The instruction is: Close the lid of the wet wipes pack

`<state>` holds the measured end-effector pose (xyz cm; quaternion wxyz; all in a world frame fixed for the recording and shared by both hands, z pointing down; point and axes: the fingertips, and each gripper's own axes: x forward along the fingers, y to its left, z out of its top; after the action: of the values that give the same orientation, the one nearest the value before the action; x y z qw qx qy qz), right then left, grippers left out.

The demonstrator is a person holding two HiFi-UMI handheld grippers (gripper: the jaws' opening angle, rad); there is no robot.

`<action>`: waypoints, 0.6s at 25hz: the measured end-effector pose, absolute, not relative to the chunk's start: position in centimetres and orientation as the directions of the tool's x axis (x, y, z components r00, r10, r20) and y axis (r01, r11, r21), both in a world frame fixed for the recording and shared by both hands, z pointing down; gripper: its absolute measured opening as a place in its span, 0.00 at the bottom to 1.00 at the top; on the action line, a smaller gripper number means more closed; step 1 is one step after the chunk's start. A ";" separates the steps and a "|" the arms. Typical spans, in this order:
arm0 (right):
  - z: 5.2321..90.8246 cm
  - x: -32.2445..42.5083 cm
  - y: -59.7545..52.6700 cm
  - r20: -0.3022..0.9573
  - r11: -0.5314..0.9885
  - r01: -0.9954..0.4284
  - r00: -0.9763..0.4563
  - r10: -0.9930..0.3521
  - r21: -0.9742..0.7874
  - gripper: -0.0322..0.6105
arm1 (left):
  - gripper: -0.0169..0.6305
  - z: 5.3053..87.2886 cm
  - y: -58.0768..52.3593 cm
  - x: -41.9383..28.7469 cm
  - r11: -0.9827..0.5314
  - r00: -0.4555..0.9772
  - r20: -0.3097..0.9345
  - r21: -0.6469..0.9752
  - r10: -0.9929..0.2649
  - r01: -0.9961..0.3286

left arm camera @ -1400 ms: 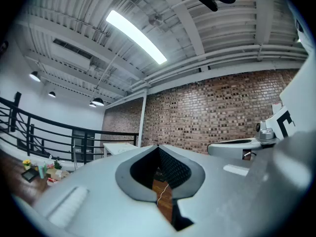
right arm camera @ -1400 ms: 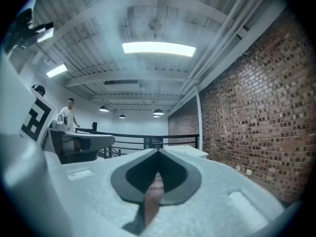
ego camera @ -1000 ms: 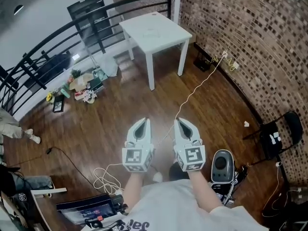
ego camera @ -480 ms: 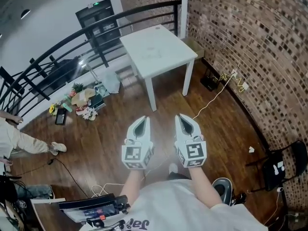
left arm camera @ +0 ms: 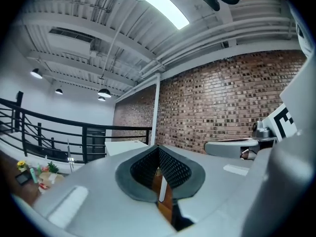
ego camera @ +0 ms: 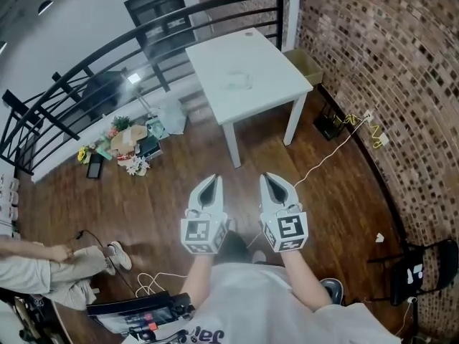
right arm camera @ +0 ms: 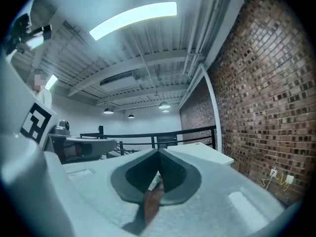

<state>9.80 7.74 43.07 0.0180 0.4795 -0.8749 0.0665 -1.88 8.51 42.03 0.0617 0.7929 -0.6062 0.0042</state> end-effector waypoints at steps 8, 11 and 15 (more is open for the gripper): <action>45.6 7.6 -8.7 0.116 0.502 -0.863 -0.506 -0.855 -0.066 0.03 | 0.05 45.0 -8.7 -3.9 -0.299 0.309 0.068 0.130 -0.949 -0.945; 44.5 5.6 -17.2 0.111 0.496 -0.868 -0.495 -0.862 -0.022 0.03 | 0.05 43.6 -16.9 -5.9 -0.327 0.336 0.049 0.142 -0.940 -0.934; 43.0 2.1 -25.2 0.105 0.509 -0.859 -0.513 -0.852 -0.058 0.03 | 0.05 41.5 -25.6 -9.3 -0.360 0.365 0.030 0.108 -0.931 -0.927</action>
<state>2.11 -25.25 43.03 0.0313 0.4927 -0.8681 0.0513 -9.27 -25.57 41.54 0.0533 0.8244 -0.5632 -0.0181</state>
